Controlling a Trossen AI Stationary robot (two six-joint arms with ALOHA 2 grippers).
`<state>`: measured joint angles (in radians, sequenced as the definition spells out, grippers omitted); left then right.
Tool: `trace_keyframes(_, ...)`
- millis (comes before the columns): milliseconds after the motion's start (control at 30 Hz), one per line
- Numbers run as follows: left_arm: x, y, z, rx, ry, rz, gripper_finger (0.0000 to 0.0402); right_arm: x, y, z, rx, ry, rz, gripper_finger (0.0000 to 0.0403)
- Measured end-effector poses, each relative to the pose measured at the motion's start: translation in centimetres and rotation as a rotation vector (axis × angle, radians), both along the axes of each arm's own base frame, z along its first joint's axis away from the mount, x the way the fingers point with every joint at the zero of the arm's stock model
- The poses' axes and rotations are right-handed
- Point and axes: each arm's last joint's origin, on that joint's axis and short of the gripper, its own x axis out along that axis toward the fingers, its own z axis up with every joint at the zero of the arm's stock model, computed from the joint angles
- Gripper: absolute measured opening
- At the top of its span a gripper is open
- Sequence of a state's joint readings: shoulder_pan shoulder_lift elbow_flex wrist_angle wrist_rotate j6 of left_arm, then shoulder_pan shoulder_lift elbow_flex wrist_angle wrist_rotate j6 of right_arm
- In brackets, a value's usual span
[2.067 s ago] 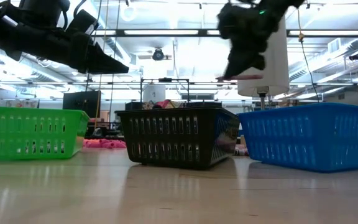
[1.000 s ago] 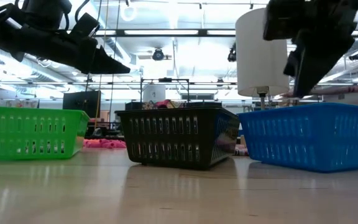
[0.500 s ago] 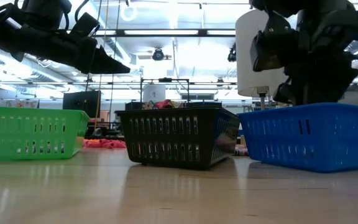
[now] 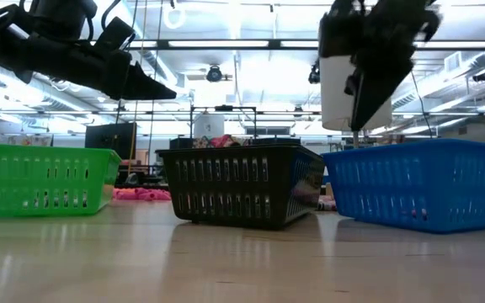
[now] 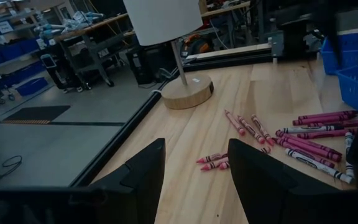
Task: Sort crayons
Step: Put the pink crayon into the left blue bin
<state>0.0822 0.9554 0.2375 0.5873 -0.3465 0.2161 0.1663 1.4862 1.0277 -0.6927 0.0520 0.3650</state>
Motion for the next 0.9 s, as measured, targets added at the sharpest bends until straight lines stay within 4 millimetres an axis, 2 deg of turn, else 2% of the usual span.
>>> trace_keyframes(233,0.0,0.0,0.0,0.000,0.001,0.000,0.0187,1.0,-4.1,-1.1,-0.082,0.031,0.019,0.0103)
trace_keyframes(467,0.0,0.0,0.0,0.004,0.002,-0.001,0.0187,1.7,-9.2,-4.2,-0.187,0.169,0.043,0.0103)
trace_keyframes(633,0.0,0.0,0.0,0.007,0.002,-0.001,0.0187,1.8,-12.2,-5.3,-0.254,0.288,0.084,0.0103)
trace_keyframes(767,0.0,0.0,0.0,0.015,0.006,-0.002,0.0187,2.6,-13.7,-6.0,-0.293,0.341,0.166,0.0103)
trace_keyframes(900,0.0,0.0,0.0,0.019,0.007,-0.003,0.0187,3.7,-14.3,-6.4,-0.339,0.374,0.266,0.0103)
